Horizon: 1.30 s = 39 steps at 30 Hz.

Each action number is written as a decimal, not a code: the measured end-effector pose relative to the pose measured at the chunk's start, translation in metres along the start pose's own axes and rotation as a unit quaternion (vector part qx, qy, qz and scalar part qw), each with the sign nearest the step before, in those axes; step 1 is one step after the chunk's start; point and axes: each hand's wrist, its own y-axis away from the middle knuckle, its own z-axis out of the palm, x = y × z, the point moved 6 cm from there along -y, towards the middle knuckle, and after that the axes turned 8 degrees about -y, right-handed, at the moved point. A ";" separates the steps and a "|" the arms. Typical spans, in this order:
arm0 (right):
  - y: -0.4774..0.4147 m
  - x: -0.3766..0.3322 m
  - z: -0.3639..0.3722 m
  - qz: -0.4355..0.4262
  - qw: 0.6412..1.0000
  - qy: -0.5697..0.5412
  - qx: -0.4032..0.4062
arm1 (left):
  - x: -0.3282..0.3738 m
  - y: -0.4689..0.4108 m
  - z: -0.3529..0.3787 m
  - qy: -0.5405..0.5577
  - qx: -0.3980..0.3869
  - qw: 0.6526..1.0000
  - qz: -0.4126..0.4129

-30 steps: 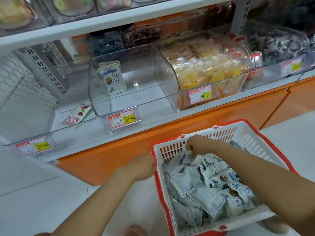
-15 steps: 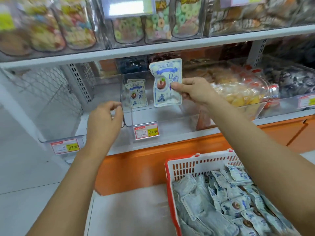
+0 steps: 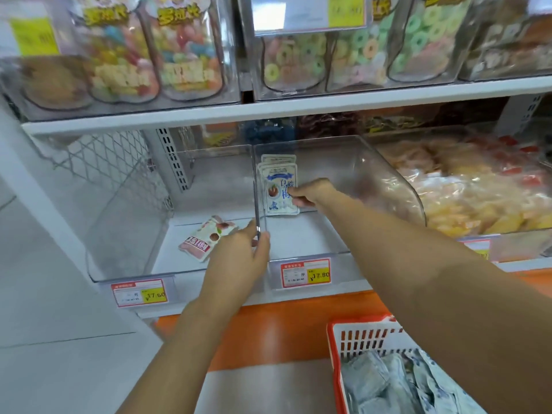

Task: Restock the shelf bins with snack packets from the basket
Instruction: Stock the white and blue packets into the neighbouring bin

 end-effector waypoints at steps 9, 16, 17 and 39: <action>-0.017 0.005 0.006 0.041 0.997 -0.070 -0.003 | 0.001 -0.001 -0.003 -0.008 -0.004 1.000 0.016; 0.055 -0.032 -0.010 -0.128 0.979 0.159 0.014 | 0.008 0.011 -0.017 -0.100 0.108 0.989 0.031; 0.074 -0.037 -0.016 -0.172 0.969 0.175 0.011 | 0.010 0.015 -0.021 -0.095 0.123 0.987 0.032; 0.224 0.373 -0.057 0.127 0.824 0.552 -0.028 | 0.034 0.058 0.001 -0.126 -0.021 0.991 0.027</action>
